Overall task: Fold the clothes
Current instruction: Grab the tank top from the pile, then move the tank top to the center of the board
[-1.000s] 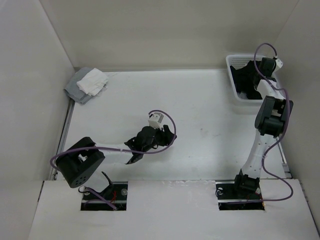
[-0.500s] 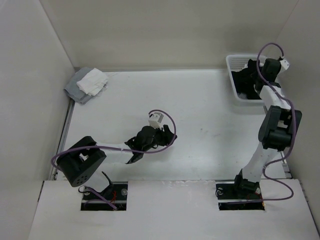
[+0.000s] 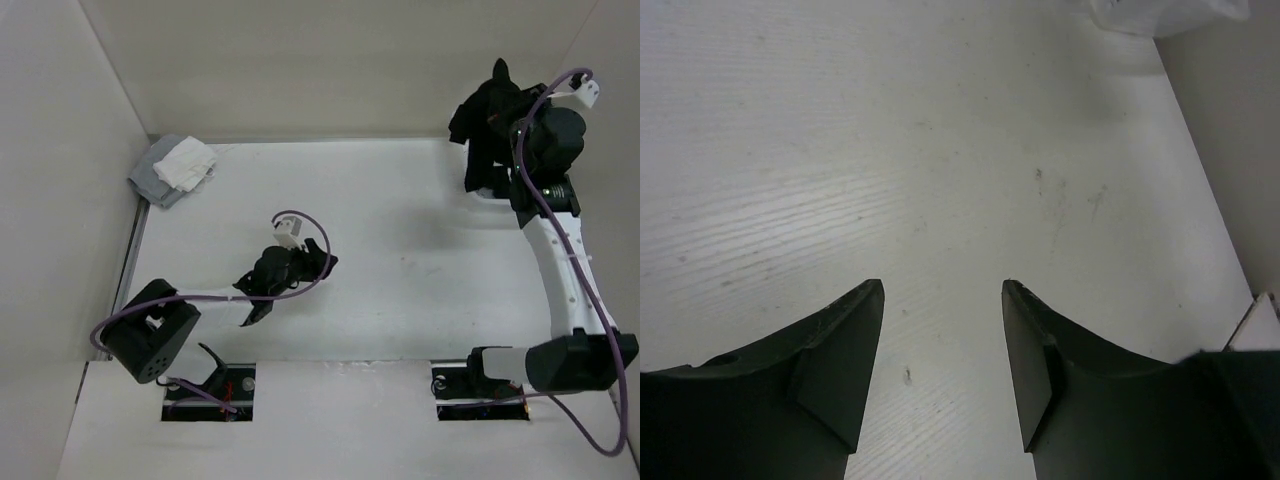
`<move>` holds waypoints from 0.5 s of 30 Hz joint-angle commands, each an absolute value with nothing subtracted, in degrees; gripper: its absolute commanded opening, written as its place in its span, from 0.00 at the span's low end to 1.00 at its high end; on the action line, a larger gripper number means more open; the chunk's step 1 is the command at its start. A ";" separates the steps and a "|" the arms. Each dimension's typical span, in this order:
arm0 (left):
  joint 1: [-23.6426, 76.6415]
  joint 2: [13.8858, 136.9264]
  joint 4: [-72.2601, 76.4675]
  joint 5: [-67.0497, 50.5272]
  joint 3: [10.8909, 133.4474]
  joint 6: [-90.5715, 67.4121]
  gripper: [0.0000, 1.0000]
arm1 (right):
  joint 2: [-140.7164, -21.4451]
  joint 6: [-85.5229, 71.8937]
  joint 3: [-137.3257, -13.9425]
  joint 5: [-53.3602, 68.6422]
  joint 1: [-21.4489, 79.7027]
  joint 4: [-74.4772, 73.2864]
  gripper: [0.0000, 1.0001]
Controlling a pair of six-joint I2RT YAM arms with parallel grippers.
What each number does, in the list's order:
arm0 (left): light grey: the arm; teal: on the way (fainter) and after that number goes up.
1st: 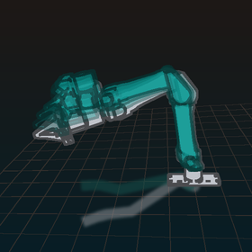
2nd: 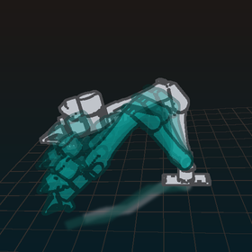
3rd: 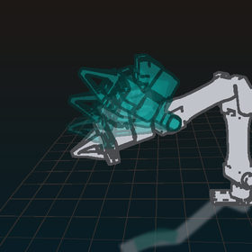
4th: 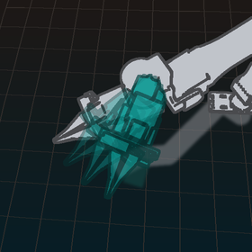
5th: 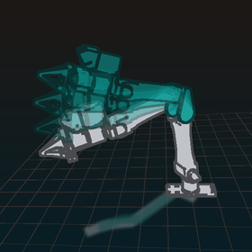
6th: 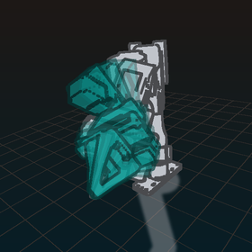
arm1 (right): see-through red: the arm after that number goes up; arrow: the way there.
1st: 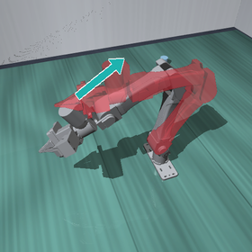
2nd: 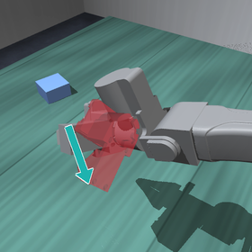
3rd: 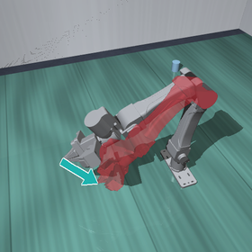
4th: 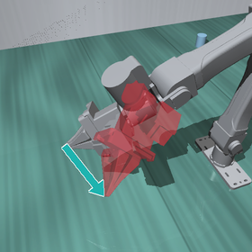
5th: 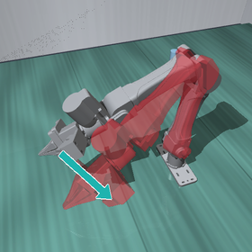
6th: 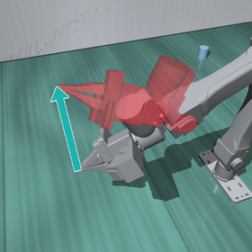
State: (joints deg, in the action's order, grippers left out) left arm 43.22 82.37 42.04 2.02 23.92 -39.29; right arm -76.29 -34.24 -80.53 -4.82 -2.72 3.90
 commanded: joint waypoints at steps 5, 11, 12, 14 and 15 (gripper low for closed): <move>33.01 65.50 42.55 2.90 17.67 -47.19 0.49 | -62.68 -35.50 -78.42 4.31 16.37 3.60 0.13; 24.58 49.24 25.61 5.45 17.57 -47.03 0.50 | -60.99 -43.50 -47.66 -1.84 30.01 10.81 0.49; 23.69 48.44 23.40 5.36 18.01 -46.67 0.50 | -62.13 -44.03 -44.77 -2.45 30.71 10.64 0.56; 22.98 48.07 19.79 6.06 18.63 -45.62 0.51 | -62.41 -44.12 -39.23 -3.77 31.68 10.02 0.65; 22.98 48.60 18.99 6.67 18.63 -45.44 0.51 | -61.88 -44.30 -37.89 -4.21 32.12 10.11 0.66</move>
State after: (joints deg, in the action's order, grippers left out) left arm 23.55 48.07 27.81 5.34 17.39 -46.26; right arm -62.52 -41.63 -43.99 -0.45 30.74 10.41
